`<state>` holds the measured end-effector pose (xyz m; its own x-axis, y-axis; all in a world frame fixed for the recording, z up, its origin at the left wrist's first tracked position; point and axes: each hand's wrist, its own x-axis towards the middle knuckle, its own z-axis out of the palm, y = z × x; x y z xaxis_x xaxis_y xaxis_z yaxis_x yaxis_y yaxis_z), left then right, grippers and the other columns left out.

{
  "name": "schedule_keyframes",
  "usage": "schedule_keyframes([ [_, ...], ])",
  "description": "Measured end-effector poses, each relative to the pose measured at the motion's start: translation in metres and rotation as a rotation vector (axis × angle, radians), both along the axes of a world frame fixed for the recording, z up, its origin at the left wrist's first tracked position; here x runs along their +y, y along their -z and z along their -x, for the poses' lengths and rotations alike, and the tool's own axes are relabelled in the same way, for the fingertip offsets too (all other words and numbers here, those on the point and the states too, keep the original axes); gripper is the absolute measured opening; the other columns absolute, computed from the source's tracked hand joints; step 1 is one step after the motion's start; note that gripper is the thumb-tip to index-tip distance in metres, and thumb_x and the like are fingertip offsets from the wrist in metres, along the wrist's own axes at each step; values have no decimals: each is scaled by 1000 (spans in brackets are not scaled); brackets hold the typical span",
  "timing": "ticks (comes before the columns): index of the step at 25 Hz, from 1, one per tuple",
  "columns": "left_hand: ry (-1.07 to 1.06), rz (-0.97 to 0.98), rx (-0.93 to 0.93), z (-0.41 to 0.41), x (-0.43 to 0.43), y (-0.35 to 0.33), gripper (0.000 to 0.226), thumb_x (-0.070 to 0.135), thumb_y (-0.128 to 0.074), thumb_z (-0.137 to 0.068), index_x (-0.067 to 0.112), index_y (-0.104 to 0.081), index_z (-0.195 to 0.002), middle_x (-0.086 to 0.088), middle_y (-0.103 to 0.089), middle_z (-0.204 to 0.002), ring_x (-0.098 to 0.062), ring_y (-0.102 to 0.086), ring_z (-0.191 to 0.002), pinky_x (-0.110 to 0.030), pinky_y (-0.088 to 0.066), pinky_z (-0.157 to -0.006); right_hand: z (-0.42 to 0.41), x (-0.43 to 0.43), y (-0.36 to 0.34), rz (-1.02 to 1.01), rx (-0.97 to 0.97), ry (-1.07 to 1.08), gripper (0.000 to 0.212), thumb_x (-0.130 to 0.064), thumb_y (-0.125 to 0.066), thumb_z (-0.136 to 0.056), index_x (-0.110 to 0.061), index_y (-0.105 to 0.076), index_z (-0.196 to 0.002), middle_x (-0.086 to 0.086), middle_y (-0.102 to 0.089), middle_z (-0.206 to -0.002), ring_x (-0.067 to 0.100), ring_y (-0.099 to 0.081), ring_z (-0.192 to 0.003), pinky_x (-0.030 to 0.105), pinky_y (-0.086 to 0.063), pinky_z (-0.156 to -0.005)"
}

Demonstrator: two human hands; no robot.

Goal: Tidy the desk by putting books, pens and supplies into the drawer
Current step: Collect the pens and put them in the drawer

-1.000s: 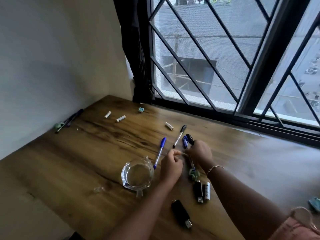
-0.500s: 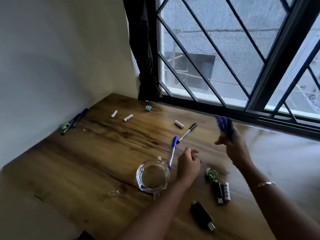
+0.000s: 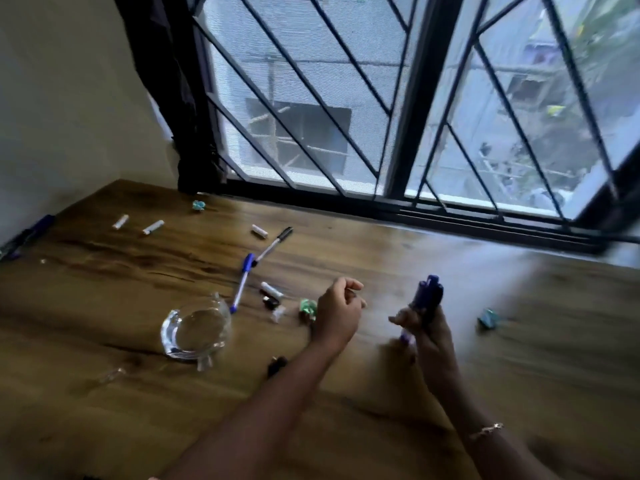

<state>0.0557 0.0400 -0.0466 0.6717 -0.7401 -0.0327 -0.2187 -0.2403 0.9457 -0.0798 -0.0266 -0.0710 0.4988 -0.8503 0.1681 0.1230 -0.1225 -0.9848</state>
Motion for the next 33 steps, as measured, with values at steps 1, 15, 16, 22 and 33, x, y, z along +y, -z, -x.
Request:
schedule_keyframes([
  [1, 14, 1, -8, 15, -2, -1, 25, -2, -42, -84, 20, -52, -90, 1, -61, -77, -19, -55, -73, -33, -46, -67, 10, 0, -1, -29, -17, 1, 56, -58, -67, -69, -15, -49, -101, -3, -63, -71, 10, -61, -68, 25, -53, -68],
  [15, 205, -356, -64, 224, -12, 39, 30, 21, -58, -88, 10, -58, -115, -11, -65, -114, -26, -62, -104, -32, -49, -86, 181, 23, 14, -61, 790, 115, 9, -17, -55, -87, -14, -61, -93, 13, -67, -93, 28, -63, -88, 46, -52, -82],
  [16, 196, -379, -108, 228, -12, 39, 30, 20, -58, -88, 9, -58, -115, -11, -65, -115, -25, -61, -106, -30, -46, -85, 183, 24, 15, 15, 866, 131, 14, -17, -54, -88, -12, -59, -99, 12, -65, -98, 28, -62, -91, 40, -51, -80],
  [22, 164, -407, -246, 240, -6, 38, 19, 13, -61, -83, 10, -57, -102, -13, -66, -106, -27, -62, -97, -30, -48, -79, 196, 28, 11, 253, 1050, 154, 24, -20, -54, -88, -10, -55, -110, 13, -51, -112, 27, -52, -101, 26, -33, -71],
  [33, 187, -356, -289, 242, -8, 40, 30, 13, -63, -85, 11, -56, -115, -9, -65, -105, -23, -62, -95, -32, -52, -81, 208, 0, 7, 301, 901, 256, 32, -10, -64, -83, -7, -61, -114, 13, -66, -107, 26, -61, -99, 28, -45, -81],
])
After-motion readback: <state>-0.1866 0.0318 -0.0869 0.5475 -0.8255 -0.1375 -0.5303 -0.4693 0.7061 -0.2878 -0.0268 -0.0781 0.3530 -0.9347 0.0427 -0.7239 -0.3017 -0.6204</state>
